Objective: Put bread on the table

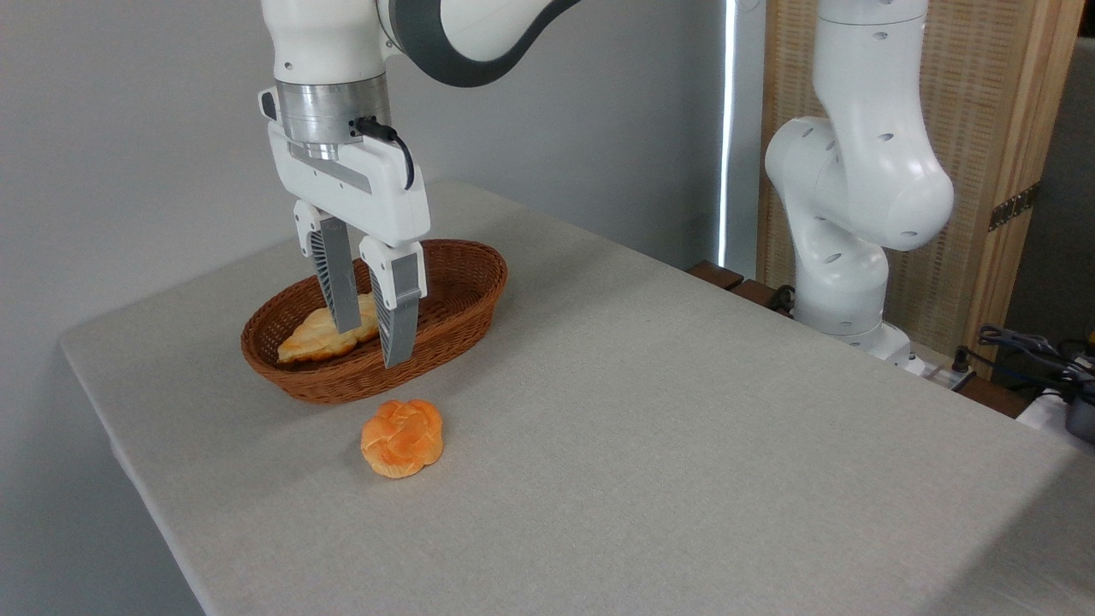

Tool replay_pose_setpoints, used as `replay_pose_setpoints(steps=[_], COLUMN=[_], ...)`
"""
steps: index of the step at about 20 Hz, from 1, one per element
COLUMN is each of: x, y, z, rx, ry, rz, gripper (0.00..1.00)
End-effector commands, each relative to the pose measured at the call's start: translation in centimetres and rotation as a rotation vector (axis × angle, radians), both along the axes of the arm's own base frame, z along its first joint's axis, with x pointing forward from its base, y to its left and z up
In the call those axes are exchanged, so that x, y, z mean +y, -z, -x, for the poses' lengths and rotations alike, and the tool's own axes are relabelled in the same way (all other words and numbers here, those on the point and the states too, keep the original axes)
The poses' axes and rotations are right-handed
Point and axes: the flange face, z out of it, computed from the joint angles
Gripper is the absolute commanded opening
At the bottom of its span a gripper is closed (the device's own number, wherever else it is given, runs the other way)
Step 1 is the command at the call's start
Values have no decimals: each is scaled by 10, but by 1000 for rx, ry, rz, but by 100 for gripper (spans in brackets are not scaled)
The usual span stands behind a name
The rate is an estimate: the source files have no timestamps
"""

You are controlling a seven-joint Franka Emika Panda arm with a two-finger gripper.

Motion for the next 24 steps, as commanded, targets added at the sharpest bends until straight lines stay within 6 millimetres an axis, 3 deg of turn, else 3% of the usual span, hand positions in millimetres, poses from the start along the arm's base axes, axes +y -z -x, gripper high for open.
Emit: replay_pose_setpoints(steps=[1, 21, 24], x=[-1, -2, -11], y=[-2, 0, 8], z=[2, 2, 2], rx=[10, 13, 24], ry=[-8, -10, 2], rz=[-6, -6, -8], gripper=[100, 100, 100])
